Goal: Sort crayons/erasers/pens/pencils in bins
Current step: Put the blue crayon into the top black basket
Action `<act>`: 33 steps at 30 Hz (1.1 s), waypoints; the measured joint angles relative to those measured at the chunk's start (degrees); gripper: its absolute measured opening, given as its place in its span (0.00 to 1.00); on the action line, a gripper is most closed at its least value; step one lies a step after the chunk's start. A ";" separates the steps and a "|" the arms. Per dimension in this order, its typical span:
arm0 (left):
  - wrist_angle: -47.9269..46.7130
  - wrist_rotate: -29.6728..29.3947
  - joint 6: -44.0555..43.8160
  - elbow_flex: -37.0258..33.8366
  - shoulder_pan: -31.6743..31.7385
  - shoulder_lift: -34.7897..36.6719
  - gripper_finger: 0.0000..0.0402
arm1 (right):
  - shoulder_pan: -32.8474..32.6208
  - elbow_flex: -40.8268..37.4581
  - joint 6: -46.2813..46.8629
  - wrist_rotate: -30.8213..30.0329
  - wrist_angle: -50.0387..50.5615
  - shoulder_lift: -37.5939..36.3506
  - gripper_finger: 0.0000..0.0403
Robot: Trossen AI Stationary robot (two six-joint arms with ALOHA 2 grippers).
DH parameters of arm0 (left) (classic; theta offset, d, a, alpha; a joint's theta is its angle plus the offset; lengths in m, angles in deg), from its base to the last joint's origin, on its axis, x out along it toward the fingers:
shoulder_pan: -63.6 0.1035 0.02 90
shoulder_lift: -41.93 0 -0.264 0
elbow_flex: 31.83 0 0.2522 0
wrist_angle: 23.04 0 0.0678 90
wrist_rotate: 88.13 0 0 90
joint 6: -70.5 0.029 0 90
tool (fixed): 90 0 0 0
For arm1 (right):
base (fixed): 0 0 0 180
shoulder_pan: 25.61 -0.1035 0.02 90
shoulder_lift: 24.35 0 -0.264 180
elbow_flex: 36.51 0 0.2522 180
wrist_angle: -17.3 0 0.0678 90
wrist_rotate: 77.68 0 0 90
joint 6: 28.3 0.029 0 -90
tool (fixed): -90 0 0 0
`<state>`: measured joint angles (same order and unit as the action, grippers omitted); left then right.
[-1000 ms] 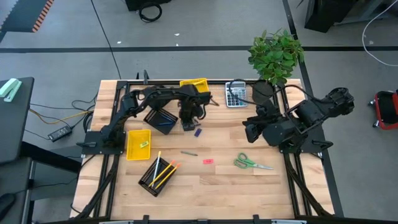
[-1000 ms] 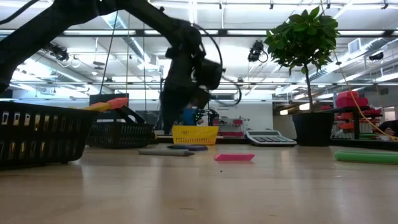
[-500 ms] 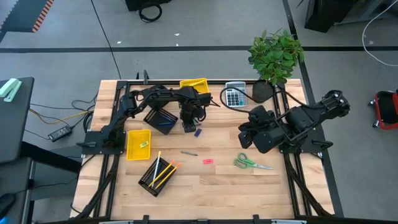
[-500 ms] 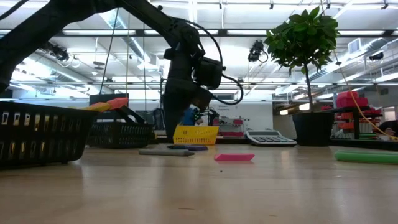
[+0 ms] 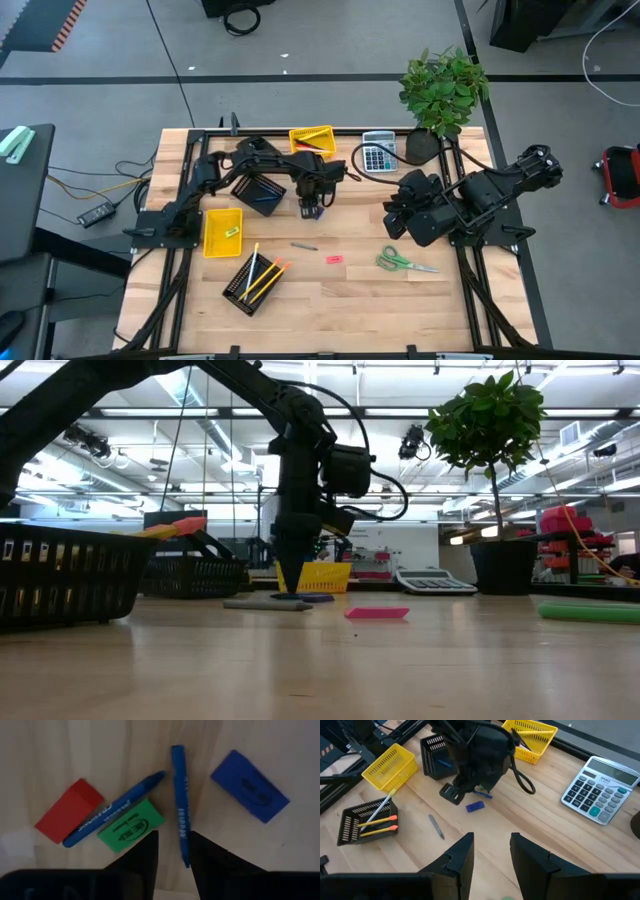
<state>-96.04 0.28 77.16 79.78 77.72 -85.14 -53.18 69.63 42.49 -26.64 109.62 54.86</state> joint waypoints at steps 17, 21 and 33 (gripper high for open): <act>10.31 -0.48 -7.10 -6.04 -1.65 0.63 0.28 | -0.01 0.00 -0.18 -0.20 -0.01 -0.01 0.33; 12.53 -1.32 -7.83 -8.57 -2.74 0.81 0.28 | 0.01 0.00 0.84 -0.21 -0.01 -0.01 0.33; 13.87 -3.36 -7.57 -7.78 -3.85 0.42 0.11 | -0.01 0.00 0.76 -0.13 -0.02 -0.01 0.33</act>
<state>-82.17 -3.08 69.59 72.00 73.87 -84.72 -53.19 69.63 43.25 -26.77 109.60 54.84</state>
